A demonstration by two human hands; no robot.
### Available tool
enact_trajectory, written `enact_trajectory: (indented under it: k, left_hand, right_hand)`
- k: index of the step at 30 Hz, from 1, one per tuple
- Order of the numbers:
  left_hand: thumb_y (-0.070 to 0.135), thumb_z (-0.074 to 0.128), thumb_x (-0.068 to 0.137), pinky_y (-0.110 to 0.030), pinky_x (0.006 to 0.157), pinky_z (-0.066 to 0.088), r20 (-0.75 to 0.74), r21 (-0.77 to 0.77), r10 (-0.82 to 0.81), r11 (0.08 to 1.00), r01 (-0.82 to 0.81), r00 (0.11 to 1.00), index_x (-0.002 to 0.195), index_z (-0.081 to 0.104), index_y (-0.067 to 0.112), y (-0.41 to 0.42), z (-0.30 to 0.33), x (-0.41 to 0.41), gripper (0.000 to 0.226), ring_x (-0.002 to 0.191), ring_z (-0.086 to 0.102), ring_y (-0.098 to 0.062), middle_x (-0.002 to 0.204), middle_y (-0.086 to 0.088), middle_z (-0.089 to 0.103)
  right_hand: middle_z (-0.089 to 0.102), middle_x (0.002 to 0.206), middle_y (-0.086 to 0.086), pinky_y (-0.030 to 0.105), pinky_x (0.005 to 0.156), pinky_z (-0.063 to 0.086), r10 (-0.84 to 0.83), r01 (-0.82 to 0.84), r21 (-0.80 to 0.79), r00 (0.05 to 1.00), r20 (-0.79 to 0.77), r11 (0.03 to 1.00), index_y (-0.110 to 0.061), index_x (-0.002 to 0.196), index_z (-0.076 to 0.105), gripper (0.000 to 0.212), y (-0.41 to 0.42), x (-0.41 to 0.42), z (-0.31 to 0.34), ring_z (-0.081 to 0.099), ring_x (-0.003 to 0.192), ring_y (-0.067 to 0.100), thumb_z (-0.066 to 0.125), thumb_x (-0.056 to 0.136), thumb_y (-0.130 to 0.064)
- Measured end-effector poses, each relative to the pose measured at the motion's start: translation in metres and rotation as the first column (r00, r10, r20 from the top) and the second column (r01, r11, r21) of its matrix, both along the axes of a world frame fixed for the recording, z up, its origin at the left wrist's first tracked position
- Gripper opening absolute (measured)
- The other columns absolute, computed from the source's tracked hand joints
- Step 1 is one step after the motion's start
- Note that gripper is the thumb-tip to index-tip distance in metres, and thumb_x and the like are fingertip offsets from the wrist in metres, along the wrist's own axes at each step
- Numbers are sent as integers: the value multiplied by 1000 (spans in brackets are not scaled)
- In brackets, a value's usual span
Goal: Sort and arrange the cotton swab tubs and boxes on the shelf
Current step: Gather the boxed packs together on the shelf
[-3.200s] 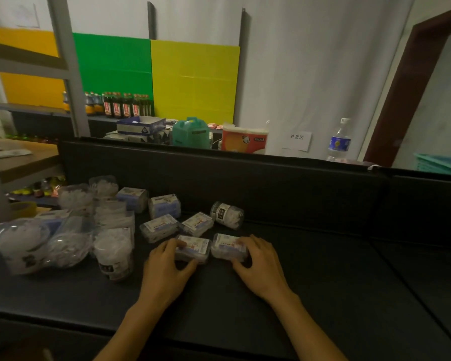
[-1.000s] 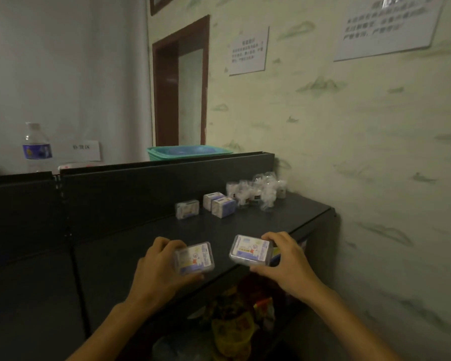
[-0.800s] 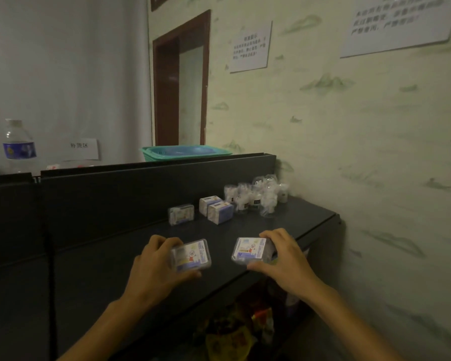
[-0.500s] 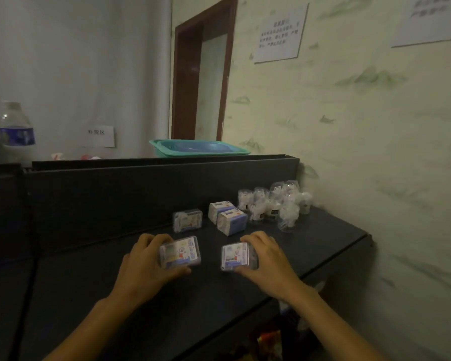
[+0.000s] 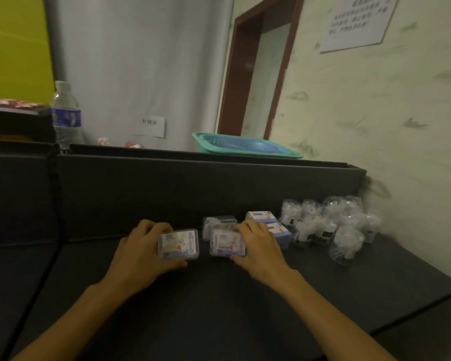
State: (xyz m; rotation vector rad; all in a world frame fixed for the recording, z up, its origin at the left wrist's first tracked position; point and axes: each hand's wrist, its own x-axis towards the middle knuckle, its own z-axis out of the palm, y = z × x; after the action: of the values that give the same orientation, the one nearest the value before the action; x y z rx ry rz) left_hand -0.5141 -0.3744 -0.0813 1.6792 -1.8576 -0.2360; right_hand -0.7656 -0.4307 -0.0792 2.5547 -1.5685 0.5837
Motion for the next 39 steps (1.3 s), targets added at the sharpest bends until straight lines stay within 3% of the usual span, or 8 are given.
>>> enact_trajectory:
  k: [11, 16, 21, 24, 27, 34, 39]
  left_hand:
    - [62, 73, 63, -26, 97, 39, 88, -35, 59, 998, -56, 994, 128, 39, 36, 0, -4, -20, 77, 103, 34, 0, 124, 12, 33]
    - [59, 74, 64, -29, 98, 41, 105, -25, 94, 995, -92, 990, 129, 37, 35, 3, 0, -47, 78, 104, 33, -2, 127, 11, 30]
    - [57, 75, 64, -28, 97, 42, 128, 0, 129, 992, -130, 983, 130, 34, 36, 6, 4, -77, 80, 112, 38, -8, 129, 12, 26]
    - [55, 75, 65, -25, 96, 42, 131, -8, 117, 993, -117, 984, 131, 34, 35, 9, 0, -95, 80, 111, 36, -5, 129, 12, 24]
    - [50, 77, 67, -23, 95, 43, 92, -8, 104, 995, -104, 990, 130, 34, 34, 12, -8, -109, 78, 113, 33, -4, 127, 13, 21]
    - [44, 78, 68, -24, 97, 44, -41, -80, 165, 983, -167, 986, 123, 33, 37, 14, -33, -139, 72, 115, 32, -5, 120, 19, 14]
    - [35, 77, 72, -21, 93, 47, -26, -156, 167, 973, -169, 986, 115, 33, 41, 13, -35, -152, 61, 116, 34, -5, 120, 21, 15]
  right_hand:
    - [39, 135, -5, 33, 104, 37, 137, -137, -16, 991, -2, 990, -25, 132, 43, 56, -23, -3, -9, 36, 125, 14, 68, 83, -35]
    - [40, 133, -4, 36, 102, 38, 273, -273, -10, 962, 8, 962, -26, 131, 44, 54, -25, -16, 3, 36, 122, 13, 67, 84, -38]
    - [43, 130, -3, 29, 99, 38, 325, -323, -89, 945, 16, 942, -25, 132, 46, 53, -36, -44, 27, 38, 120, 14, 66, 84, -39]
    - [48, 126, -1, 35, 97, 42, 327, -319, -138, 945, 32, 937, -24, 129, 51, 49, -44, -65, 40, 41, 119, 18, 67, 84, -37]
    - [51, 121, 0, 40, 92, 45, 348, -333, -170, 935, 66, 927, -23, 125, 55, 45, -50, -84, 48, 45, 115, 20, 68, 83, -34]
    - [55, 114, 1, 33, 87, 46, 413, -388, -222, 907, 80, 894, -20, 119, 59, 39, -48, -118, 42, 49, 107, 21, 69, 81, -28]
    - [54, 116, -1, 31, 90, 45, 413, -390, -203, 907, 84, 898, -21, 121, 57, 39, -40, -144, 36, 49, 108, 16, 66, 84, -32]
